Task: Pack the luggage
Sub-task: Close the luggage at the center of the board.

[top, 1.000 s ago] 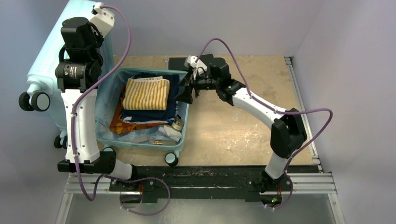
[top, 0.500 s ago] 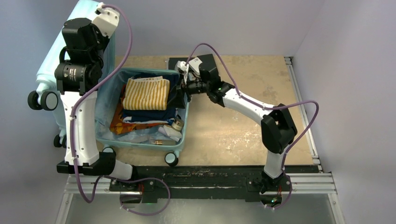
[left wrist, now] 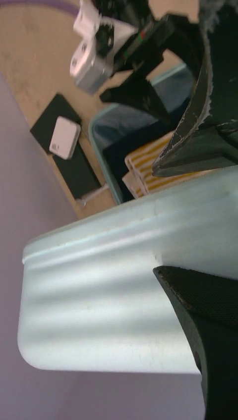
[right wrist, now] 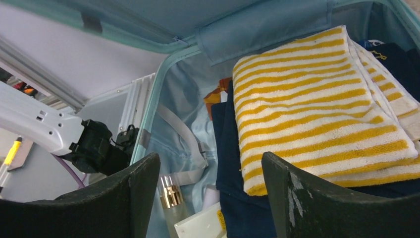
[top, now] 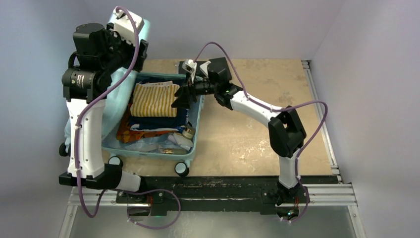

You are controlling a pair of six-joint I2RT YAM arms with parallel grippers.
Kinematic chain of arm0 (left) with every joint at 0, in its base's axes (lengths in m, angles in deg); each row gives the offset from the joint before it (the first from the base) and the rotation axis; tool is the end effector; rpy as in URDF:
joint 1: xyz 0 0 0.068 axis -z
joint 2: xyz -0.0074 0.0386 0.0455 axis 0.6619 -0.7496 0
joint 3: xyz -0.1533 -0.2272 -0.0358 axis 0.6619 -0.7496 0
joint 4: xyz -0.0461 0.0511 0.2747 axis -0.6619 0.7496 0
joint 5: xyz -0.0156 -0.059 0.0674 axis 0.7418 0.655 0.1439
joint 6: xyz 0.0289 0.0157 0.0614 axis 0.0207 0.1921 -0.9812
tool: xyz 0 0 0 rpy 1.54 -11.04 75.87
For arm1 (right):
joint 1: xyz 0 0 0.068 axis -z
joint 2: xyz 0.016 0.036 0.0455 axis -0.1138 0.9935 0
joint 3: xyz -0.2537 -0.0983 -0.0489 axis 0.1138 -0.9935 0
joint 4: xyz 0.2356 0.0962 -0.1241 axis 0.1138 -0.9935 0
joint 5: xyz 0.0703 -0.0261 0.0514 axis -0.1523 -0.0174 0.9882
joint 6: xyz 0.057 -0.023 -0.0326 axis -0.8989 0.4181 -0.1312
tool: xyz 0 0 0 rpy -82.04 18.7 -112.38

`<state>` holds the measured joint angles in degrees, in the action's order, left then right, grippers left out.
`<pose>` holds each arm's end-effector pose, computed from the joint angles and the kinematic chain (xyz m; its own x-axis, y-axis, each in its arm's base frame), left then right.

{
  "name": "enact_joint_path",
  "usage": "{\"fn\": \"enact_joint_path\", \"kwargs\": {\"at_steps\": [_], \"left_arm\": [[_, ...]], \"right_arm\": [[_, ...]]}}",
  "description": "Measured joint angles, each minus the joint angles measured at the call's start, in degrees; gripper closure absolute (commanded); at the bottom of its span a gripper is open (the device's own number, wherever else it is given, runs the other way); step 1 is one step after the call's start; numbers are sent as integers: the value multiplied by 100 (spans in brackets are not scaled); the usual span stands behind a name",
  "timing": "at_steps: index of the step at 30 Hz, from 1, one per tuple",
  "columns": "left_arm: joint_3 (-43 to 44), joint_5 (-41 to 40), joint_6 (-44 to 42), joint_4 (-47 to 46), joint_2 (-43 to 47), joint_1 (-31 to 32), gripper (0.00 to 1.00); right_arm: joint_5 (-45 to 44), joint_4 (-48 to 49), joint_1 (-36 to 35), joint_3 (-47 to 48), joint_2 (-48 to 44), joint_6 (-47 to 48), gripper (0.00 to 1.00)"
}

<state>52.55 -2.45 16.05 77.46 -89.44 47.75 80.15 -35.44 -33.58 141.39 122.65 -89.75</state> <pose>0.2690 -0.0348 0.5624 -0.2021 0.3317 -0.9215 0.2688 0.9235 0.2735 0.3571 0.3566 0.3075 -0.3428 -0.0808 -0.9359 -0.9393 0.0413 0.3405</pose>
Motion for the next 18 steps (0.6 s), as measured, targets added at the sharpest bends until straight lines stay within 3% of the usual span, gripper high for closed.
{"fn": "enact_joint_path", "kwargs": {"at_steps": [4, 6, 14, 18], "left_arm": [[-50, 892, 391, 46, 0, 48, 21], [-50, 1106, 503, 96, 35, 50, 18], [-57, 1401, 765, 216, 249, 4, 11], [-61, 739, 835, 188, 365, 4, 9]], "right_arm": [[24, 170, 0, 142, 199, -297, 50], [50, 232, 0, 192, 275, -459, 57], [243, 463, 101, -485, 44, -1102, 55], [197, 636, 164, -953, -450, -1231, 49]]}}
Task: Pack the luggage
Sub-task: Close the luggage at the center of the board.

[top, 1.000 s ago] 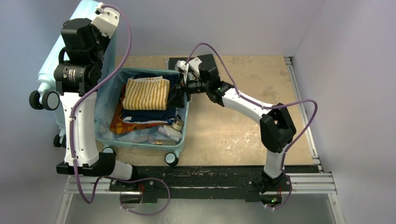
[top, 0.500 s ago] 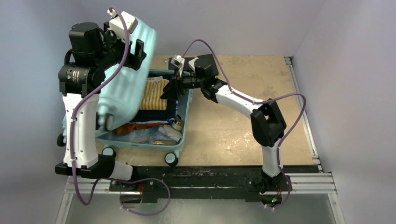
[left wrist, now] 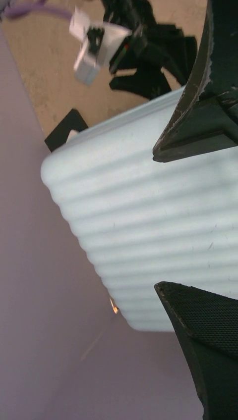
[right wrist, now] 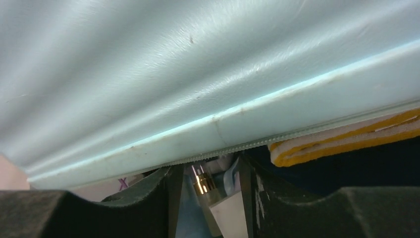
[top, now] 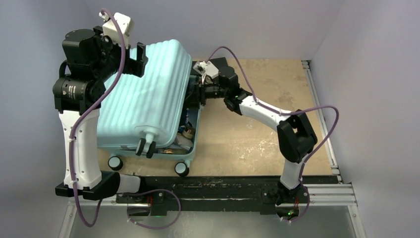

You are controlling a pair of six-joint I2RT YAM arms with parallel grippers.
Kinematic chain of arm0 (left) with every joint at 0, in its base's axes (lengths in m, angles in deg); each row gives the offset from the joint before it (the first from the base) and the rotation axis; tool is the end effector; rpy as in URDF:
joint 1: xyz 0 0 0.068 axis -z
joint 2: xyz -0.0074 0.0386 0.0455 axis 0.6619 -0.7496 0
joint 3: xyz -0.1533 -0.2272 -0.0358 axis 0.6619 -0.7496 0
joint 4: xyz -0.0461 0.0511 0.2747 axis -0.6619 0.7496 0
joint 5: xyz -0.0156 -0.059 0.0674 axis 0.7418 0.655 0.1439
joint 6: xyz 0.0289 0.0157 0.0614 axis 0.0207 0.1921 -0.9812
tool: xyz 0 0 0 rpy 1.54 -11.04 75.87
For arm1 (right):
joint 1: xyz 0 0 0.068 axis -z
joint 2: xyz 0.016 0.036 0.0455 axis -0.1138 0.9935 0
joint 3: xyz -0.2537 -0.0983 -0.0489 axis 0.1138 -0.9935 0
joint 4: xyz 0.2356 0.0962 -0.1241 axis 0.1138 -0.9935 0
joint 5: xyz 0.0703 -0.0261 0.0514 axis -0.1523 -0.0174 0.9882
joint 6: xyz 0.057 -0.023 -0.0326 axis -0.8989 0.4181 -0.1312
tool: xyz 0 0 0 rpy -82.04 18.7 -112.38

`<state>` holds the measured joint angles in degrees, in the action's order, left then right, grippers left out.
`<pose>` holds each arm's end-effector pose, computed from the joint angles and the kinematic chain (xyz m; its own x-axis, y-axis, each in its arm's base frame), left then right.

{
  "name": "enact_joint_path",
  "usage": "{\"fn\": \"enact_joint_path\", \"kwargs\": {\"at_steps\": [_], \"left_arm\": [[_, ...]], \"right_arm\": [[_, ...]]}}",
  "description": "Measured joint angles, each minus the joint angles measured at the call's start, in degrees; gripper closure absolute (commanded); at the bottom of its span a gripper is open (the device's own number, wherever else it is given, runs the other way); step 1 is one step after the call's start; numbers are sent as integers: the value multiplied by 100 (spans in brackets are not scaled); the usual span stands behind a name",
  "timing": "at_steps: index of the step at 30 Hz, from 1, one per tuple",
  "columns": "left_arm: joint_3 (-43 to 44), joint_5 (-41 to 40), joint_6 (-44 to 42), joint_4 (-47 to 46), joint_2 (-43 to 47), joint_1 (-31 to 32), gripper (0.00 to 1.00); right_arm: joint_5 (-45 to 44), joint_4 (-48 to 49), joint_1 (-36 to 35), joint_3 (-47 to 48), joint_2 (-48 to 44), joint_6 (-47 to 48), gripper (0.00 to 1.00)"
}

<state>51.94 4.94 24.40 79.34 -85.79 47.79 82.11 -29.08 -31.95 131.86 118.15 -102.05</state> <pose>0.2393 -0.0389 0.5707 -0.1995 0.1866 -0.9620 0.3530 0.9295 0.1071 0.3464 0.3315 0.2937 -0.5218 -0.0578 -0.8511 -0.8530 0.0434 0.5200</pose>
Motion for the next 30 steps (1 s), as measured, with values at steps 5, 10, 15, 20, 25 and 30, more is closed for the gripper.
{"fn": "enact_joint_path", "kwargs": {"at_steps": [5, 10, 15, 20, 25, 30], "left_arm": [[-704, -1427, -76, -328, 240, -2, 7], [-1950, -2813, -216, -636, 409, -79, 6], [-2586, -3204, -258, -839, 358, -960, 5], [-2671, -3093, -256, -1154, 299, -2035, 5], [-2879, -2852, -260, -1482, 302, -2350, 5], [-3211, -2730, -348, -1812, 297, -2603, 6]], "right_arm": [[4, 492, 205, -422, -448, -81, 44], [-31, 699, 391, -697, -291, -76, 42], [2, 691, 411, -778, 162, -68, 39], [46, 756, 461, -981, 337, -146, 39], [111, 1137, 595, -1246, 343, -505, 42], [131, 1609, 734, -1327, 398, -898, 43]]}}
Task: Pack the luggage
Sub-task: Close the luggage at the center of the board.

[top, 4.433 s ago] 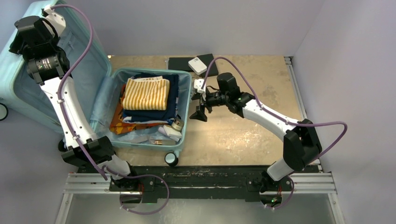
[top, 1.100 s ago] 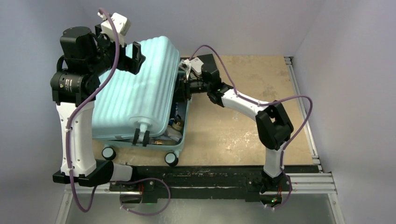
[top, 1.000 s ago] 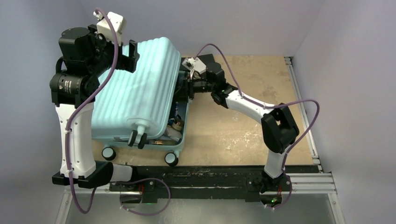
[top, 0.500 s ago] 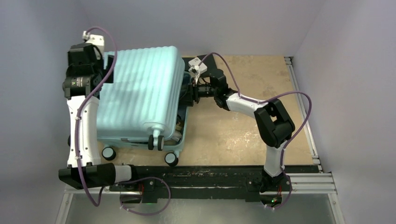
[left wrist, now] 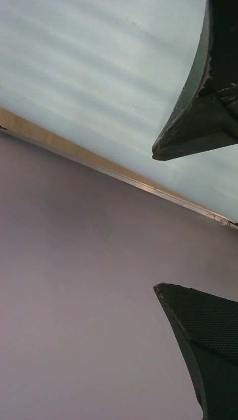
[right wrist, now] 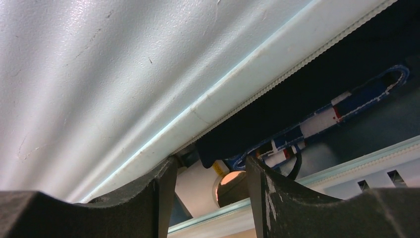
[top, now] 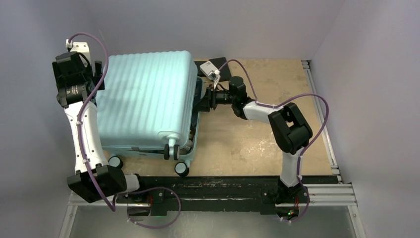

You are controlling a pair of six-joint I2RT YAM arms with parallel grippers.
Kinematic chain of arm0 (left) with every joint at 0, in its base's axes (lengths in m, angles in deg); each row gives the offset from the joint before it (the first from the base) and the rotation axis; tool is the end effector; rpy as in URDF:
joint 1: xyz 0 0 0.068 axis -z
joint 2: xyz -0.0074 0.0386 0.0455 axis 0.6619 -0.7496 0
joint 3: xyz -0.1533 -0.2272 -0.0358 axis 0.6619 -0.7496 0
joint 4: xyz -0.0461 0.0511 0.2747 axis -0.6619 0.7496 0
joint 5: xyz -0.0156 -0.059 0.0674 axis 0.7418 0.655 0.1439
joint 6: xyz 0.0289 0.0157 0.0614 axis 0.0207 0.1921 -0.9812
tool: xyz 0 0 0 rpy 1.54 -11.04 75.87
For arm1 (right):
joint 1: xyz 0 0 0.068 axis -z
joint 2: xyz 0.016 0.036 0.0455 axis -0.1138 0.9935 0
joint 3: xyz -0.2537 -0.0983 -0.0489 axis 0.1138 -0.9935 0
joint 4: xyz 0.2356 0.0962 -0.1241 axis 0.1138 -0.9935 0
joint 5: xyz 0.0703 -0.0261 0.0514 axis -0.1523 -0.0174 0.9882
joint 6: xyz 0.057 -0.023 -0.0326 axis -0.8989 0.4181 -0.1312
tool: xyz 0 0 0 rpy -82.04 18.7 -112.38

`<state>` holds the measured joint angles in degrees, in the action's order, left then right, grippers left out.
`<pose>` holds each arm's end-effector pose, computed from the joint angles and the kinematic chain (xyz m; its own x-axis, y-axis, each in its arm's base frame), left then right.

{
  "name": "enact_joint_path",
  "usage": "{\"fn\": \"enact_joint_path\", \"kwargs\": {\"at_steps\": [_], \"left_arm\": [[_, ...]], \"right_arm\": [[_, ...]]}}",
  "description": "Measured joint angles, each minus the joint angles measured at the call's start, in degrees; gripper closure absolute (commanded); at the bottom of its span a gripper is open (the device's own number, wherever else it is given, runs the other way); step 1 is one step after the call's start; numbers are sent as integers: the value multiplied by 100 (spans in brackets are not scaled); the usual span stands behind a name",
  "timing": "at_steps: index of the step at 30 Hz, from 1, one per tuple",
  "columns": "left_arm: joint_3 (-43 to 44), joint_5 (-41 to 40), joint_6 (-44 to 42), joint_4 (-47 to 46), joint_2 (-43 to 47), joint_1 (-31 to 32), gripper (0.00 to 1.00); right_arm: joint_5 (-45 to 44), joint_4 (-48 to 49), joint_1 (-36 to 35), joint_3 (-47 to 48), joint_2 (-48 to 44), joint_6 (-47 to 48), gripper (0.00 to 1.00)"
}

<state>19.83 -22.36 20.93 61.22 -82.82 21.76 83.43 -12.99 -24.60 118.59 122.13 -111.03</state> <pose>0.2884 0.1185 0.4413 -0.5241 0.0452 -0.8505 -0.4354 0.8440 0.3132 0.3733 0.2777 0.2089 -0.6643 0.0120 -0.7473 -0.7392 0.1371 0.6593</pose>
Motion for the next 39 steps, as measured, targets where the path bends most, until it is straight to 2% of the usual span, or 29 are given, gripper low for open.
{"fn": "enact_joint_path", "kwargs": {"at_steps": [8, 15, 18, 23, 25, 39], "left_arm": [[-485, 153, -164, -483, -216, -623, 7], [-826, 535, -310, -721, -299, -758, 11], [-850, 804, -321, -774, -374, -758, 20], [-870, 1054, -297, -922, -511, -763, 47], [-894, 1093, -289, -979, -612, -763, 52], [-1084, 844, -407, -1657, -1008, -802, 53]], "right_arm": [[149, 632, 13, -20, 282, -470, 43], [177, 807, 17, -52, 352, -605, 44], [186, 857, 17, -52, 352, -627, 45], [195, 911, 17, -63, 352, -627, 45], [195, 927, 17, -70, 352, -627, 45], [190, 927, 17, -72, 354, -625, 44]]}}
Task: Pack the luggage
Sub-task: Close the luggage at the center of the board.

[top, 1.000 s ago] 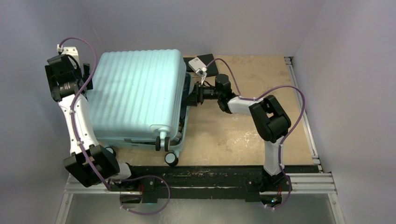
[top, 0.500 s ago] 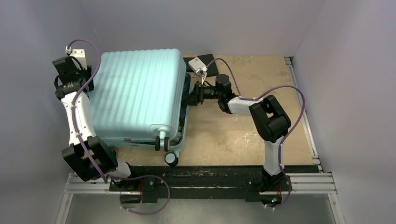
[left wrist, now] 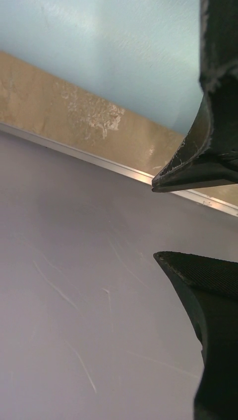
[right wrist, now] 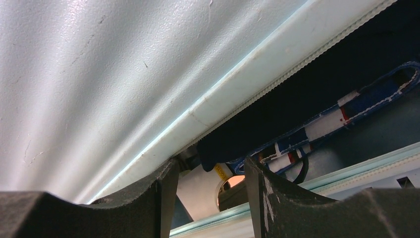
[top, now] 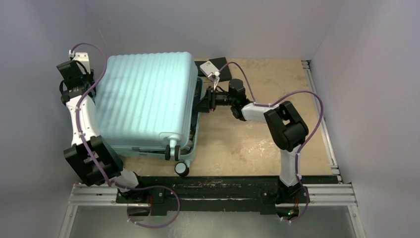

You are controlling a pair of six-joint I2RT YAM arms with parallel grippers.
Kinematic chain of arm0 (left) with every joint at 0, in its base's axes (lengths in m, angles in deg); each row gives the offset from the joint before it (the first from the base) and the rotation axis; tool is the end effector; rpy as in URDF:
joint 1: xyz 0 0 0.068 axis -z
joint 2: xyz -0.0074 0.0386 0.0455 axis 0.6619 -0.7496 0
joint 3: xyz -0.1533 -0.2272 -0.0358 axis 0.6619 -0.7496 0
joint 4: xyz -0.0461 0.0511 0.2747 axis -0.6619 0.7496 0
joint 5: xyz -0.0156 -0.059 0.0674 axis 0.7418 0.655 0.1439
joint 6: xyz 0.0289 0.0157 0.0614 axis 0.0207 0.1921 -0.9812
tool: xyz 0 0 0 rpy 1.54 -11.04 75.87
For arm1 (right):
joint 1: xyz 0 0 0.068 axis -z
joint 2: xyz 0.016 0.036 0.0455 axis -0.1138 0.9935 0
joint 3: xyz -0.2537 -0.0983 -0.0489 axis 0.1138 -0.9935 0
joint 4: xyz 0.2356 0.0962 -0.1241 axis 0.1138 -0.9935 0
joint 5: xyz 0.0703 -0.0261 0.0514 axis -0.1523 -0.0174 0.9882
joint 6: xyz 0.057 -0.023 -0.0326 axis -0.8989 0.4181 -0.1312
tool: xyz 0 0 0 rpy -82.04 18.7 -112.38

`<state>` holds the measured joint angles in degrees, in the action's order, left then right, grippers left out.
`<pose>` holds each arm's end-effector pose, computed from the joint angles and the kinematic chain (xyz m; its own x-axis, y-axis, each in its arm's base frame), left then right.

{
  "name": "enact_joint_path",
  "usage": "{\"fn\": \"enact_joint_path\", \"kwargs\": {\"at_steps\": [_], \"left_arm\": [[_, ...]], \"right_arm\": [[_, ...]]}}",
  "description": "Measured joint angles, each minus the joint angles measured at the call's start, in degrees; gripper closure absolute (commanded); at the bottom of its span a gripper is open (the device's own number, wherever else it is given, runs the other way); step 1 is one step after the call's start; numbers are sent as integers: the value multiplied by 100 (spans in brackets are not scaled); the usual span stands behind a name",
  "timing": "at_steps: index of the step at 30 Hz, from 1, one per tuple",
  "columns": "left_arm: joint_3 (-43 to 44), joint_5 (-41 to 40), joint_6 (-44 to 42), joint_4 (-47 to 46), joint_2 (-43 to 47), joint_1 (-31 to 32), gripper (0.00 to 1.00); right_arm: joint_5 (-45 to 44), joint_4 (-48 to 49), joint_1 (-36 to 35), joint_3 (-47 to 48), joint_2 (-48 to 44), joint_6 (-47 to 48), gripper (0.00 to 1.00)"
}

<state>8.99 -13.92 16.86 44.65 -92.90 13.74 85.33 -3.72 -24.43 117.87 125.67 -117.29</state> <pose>0.3364 0.1837 0.3444 -0.5882 0.0225 -0.8084 -0.3914 0.8668 0.3089 0.3766 0.2794 0.1947 -0.6908 0.0386 -0.7220 -0.7180 0.0801 0.6914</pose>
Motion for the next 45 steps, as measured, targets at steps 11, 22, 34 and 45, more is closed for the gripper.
{"fn": "enact_joint_path", "kwargs": {"at_steps": [11, 22, 34, 45], "left_arm": [[15, 251, -199, -184, -527, -155, 63], [142, 1062, -645, 72, -621, -229, 63], [66, 1639, -772, 59, -590, -271, 61], [-413, 1910, -479, -214, -267, -271, 61]], "right_arm": [[72, 129, 2, 0, 116, -2, 42], [260, 160, 13, 118, 190, -149, 40], [586, -44, 96, 240, 190, -308, 41], [57, -890, 313, 210, -214, 70, 40]]}}
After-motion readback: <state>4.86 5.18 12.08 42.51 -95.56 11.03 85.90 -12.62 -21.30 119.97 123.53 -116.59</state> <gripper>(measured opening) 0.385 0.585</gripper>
